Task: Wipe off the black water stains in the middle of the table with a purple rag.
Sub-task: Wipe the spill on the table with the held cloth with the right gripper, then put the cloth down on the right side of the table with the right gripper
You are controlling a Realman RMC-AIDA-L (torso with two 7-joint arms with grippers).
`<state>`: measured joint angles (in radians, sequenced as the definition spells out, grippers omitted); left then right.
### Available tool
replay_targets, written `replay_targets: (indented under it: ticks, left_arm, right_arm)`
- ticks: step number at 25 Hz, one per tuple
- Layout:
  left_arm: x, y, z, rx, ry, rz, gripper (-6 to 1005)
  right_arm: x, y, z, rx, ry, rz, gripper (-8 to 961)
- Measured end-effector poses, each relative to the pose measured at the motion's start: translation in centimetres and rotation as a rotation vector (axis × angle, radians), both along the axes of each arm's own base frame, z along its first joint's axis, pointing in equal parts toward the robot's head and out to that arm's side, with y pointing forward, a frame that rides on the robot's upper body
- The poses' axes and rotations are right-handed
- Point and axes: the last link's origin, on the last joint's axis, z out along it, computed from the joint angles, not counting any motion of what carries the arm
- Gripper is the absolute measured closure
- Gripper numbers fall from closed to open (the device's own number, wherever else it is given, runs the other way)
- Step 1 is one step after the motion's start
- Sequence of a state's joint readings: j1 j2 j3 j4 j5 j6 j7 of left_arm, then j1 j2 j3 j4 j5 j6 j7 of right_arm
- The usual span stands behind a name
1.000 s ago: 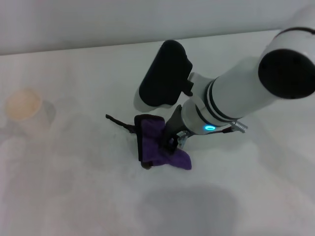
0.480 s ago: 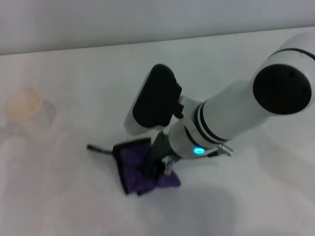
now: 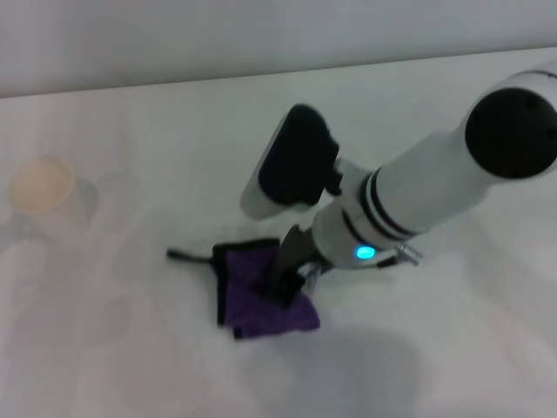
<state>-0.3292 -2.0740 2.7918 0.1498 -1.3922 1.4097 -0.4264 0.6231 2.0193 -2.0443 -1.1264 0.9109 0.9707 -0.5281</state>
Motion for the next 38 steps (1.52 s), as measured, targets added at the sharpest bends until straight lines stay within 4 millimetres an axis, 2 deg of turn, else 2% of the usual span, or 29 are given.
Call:
replay_targets:
  ticks: [6,11,15,18,21,24,26,29,32,35,38]
  left_arm:
    - [0.0,0.3,0.2,-0.002,0.014,-0.008,122]
    - [0.4,0.9,0.3,-0.006,0.018,-0.025,122]
    - [0.7,1.3,0.3,-0.008,0.018,-0.037,122]
    - [0.9,1.5,0.2,-0.01,0.017,-0.041,123]
    - [1.0,1.8,0.1,-0.018,0.018,-0.042,123]
    - [1.2,2.0,0.1,-0.021,0.018,-0.044,123]
    - [1.2,2.1,0.0,-0.022,0.018,-0.045,123]
    - [1.2,2.2,0.1,-0.02,0.017,-0.043,123]
    - [1.2,2.3,0.3,-0.012,0.018,-0.041,123]
    - [1.2,2.4,0.5,-0.009,0.025,-0.044,123]
    - [1.2,2.5,0.5,-0.007,0.028,-0.045,123]
  right_arm:
    - [2.2,3.5,2.9,0.164,-0.026,-0.049,854]
    - [3.9,5.0,5.2,0.262,-0.036,-0.095,844]
    - [3.2,4.3,4.5,0.221,-0.029,-0.087,836]
    - [1.5,2.9,2.6,0.128,-0.002,-0.059,830]
    - [0.0,1.7,1.5,0.035,0.019,-0.035,824]
    - [-1.0,0.9,1.3,-0.022,0.045,0.003,818]
    - [-0.8,1.2,1.8,-0.01,0.054,0.002,814]
    - [0.6,2.6,3.7,0.054,0.076,-0.052,808]
    - [3.1,3.7,6.6,0.113,0.085,-0.133,803]
    - [5.5,3.7,9.4,0.134,0.09,-0.204,797]
    - [6.7,3.3,11.2,0.133,0.097,-0.235,791]
